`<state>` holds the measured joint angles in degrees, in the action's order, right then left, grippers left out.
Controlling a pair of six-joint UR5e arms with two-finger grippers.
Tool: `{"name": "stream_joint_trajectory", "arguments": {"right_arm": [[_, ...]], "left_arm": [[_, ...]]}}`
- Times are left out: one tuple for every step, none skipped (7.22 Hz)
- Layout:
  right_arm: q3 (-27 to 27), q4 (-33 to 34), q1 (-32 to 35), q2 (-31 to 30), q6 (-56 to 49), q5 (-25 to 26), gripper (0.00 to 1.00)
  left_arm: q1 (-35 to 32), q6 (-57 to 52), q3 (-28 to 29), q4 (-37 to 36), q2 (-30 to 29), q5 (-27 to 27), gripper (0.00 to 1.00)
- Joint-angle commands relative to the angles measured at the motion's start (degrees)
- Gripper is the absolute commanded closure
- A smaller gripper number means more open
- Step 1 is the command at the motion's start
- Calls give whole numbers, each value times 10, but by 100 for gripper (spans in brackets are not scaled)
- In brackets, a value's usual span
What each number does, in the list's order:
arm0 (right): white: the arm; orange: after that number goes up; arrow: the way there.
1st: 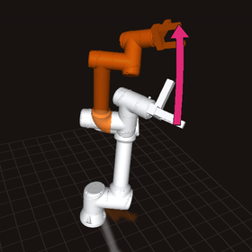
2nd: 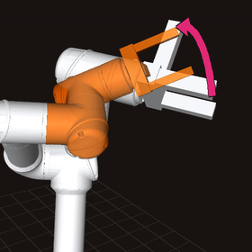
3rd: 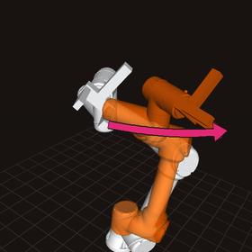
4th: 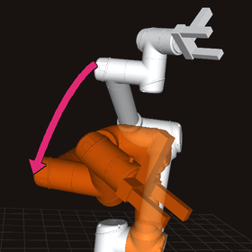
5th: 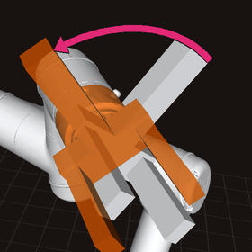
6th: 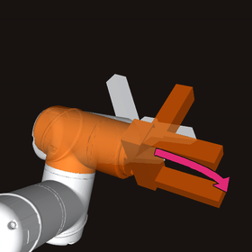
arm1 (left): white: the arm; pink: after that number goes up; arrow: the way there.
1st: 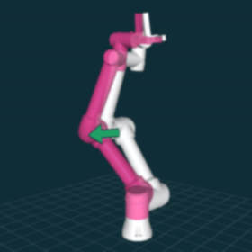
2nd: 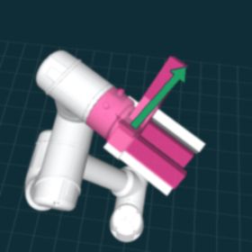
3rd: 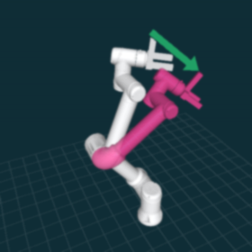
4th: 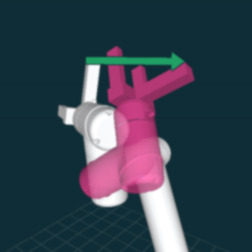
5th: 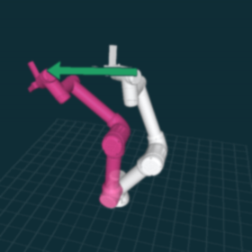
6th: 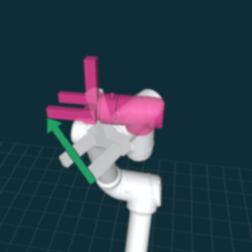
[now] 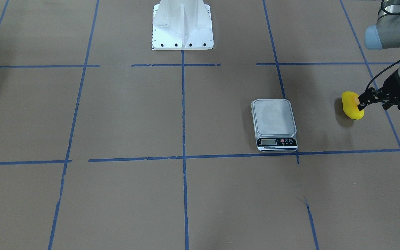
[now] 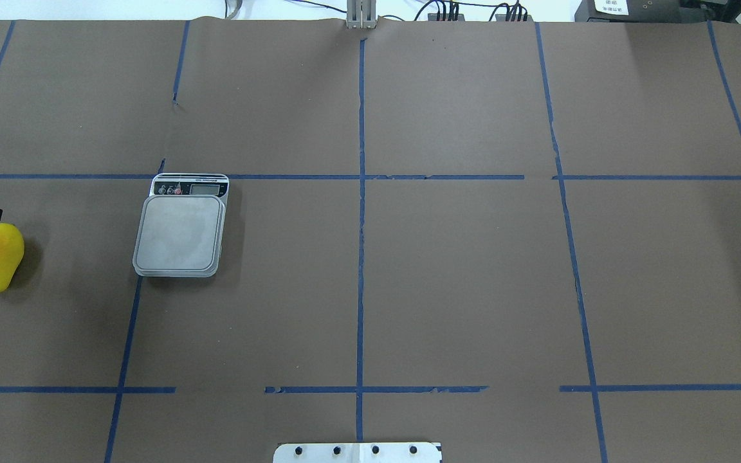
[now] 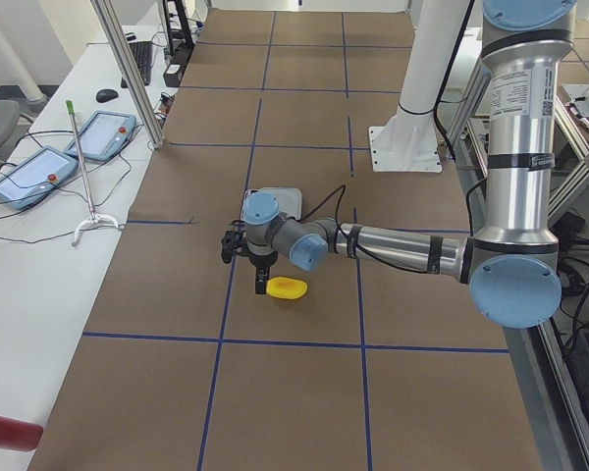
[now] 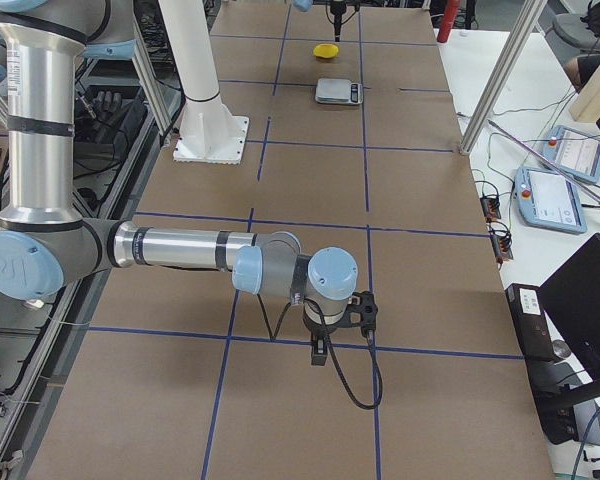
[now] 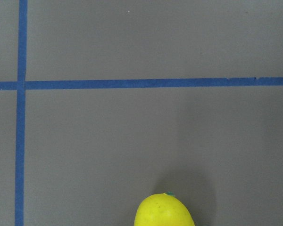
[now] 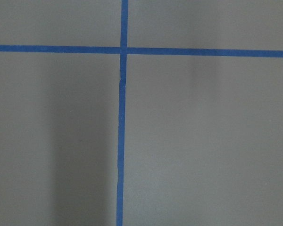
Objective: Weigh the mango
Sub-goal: 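Lower the left gripper down over the yellow mango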
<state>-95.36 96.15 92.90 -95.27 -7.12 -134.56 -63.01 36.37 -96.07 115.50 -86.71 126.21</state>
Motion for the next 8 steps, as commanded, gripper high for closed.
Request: {"name": "stream_joint_trajectory", "arguments": {"right_arm": [[0, 0, 0, 0, 0, 0, 0], [0, 0, 0, 0, 0, 0, 0], [0, 0, 0, 0, 0, 0, 0], [0, 0, 0, 0, 0, 0, 0], [0, 0, 0, 0, 0, 0, 0], [0, 0, 0, 0, 0, 0, 0], [0, 0, 0, 0, 0, 0, 0], [0, 0, 0, 0, 0, 0, 0]], "left_arm": [[17, 5, 1, 16, 10, -7, 0], [25, 5, 2, 42, 29, -8, 0], [28, 5, 4, 62, 40, -11, 0], [33, 6, 6, 65, 40, -11, 0], [46, 14, 13, 67, 40, -11, 0], [59, 23, 22, 81, 39, -11, 0], [62, 31, 44, 113, 38, -10, 0], [67, 39, 61, 135, 35, -10, 0]]}}
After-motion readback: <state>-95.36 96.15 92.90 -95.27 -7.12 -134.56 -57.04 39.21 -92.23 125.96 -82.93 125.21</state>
